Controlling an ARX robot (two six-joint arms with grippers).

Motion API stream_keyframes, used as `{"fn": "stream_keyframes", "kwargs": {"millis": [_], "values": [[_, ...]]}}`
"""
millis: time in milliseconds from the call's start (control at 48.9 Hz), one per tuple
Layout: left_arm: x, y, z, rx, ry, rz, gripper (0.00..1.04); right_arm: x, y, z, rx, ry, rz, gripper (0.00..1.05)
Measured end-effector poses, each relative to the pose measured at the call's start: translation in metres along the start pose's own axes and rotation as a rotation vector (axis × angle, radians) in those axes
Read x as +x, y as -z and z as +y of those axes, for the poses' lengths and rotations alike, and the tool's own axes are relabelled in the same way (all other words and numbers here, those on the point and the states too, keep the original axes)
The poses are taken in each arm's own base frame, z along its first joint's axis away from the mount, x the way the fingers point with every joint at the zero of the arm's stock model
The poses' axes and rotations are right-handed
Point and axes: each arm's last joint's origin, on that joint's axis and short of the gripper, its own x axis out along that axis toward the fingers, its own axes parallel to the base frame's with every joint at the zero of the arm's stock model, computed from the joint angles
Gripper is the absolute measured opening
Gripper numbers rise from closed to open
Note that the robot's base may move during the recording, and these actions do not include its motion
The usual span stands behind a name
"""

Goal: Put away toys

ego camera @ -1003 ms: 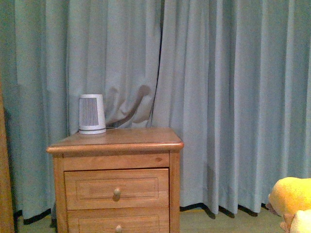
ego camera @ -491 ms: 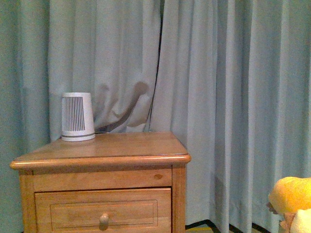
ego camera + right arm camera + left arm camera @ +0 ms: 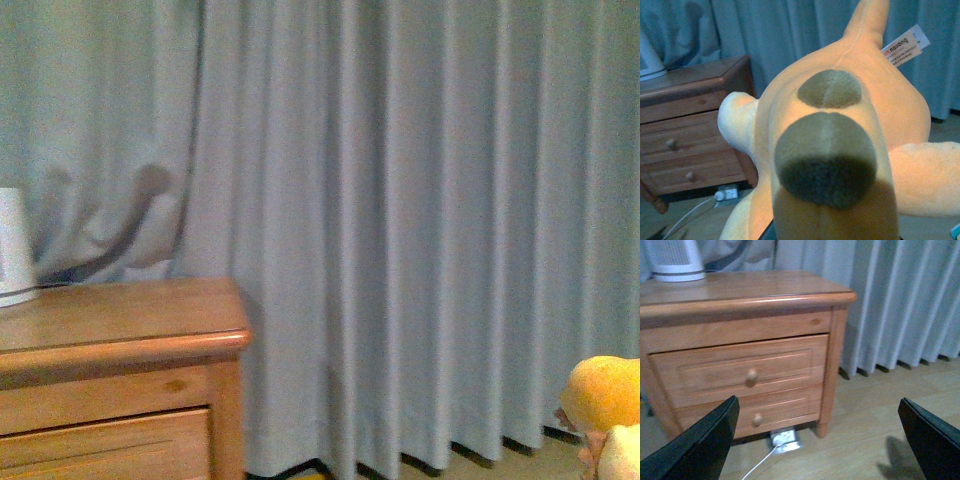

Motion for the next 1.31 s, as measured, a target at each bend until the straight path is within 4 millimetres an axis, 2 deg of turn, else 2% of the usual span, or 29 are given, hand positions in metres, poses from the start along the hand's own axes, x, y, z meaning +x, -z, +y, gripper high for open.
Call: {"fn": "stream_keyframes", "kwargs": {"millis": [1309], "values": [[0.0, 0.0, -0.0001, 0.0, -0.001, 0.0, 0.99, 0.0, 0.0004, 0.0001, 0.001, -0.004, 0.001, 0.07]]}}
